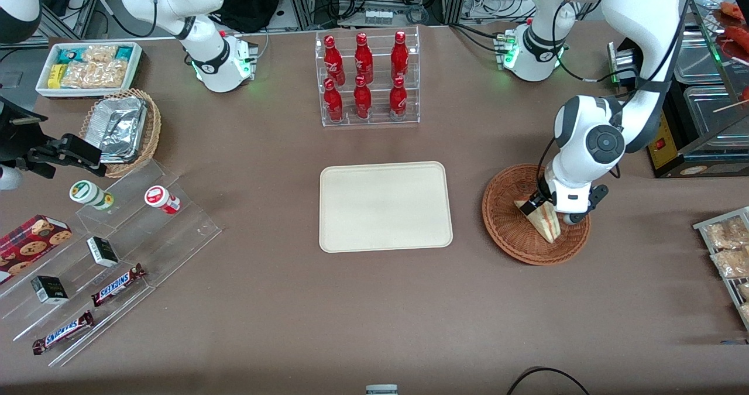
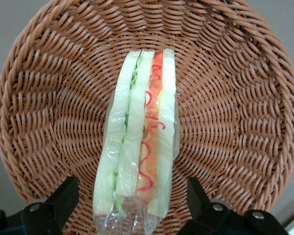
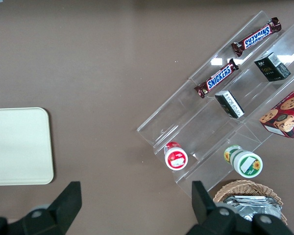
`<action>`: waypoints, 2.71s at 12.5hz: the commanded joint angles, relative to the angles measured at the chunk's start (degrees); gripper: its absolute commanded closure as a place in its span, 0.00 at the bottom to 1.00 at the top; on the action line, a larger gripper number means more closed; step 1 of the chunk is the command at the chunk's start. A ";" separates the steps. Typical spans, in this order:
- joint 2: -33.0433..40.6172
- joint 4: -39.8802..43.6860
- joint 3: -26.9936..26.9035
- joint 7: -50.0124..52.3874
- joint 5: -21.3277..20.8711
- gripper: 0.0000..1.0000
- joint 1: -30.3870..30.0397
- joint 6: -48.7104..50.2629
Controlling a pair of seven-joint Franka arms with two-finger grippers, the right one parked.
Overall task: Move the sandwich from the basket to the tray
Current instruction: 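Lower the open left gripper around the sandwich and close it, then lift the sandwich with the left gripper and carry it over the beige tray, then lower the sandwich onto the tray and open the left gripper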
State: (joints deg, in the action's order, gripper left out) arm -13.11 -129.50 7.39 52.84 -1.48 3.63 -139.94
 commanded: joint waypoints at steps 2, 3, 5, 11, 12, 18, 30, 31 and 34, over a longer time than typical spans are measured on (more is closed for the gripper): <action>-0.52 1.36 -0.09 0.16 -1.51 0.84 0.06 -0.25; -0.34 2.14 -0.09 -0.97 -1.68 0.87 0.06 0.28; -0.34 5.21 -0.09 -1.25 -1.86 0.88 0.14 5.26; -0.51 17.08 4.03 -3.61 -5.20 0.91 0.23 23.56; -0.78 17.79 5.69 -5.79 -5.20 0.93 0.23 23.66; -9.19 27.62 17.81 -8.82 -5.46 0.96 0.32 26.39; -28.89 47.05 23.81 17.19 -19.60 1.00 16.75 22.35; -30.04 47.85 23.81 18.25 -19.96 1.00 17.63 22.26; -31.54 48.29 23.81 18.70 -19.96 1.00 18.34 21.47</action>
State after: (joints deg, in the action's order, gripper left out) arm -43.00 -83.47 31.33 69.78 -20.16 21.15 -118.26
